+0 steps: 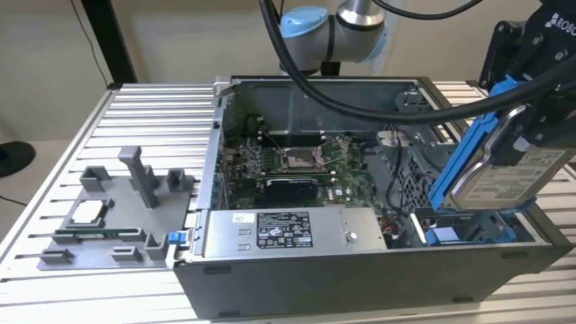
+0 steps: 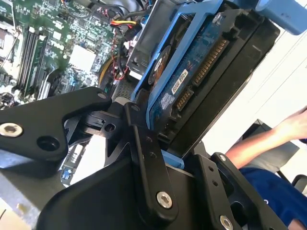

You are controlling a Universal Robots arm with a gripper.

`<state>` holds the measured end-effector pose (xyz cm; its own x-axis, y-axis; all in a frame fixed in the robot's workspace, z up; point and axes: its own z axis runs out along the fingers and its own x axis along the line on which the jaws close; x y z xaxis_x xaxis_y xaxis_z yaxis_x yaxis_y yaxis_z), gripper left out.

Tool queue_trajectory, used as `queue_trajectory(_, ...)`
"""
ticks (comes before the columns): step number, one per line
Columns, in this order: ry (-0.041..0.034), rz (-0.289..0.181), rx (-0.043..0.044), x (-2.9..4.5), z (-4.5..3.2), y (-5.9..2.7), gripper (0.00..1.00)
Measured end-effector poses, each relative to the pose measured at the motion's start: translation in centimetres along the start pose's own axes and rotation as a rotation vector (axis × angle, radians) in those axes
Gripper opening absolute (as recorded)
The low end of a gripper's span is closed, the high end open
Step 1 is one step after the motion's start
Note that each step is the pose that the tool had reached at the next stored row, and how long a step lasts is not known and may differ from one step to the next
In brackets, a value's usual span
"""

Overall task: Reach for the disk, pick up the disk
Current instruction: 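Pick up the disk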

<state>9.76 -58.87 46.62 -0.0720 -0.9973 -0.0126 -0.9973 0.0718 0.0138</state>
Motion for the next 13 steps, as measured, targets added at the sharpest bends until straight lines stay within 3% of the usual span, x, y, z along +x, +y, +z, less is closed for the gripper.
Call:
queue_trajectory(6,0.0002,0.000,0.0000,-0.60,0.02,0.04,0.00)
queue_trajectory(13,0.0003,0.000,0.0000,-0.71,0.02,0.05,0.00)
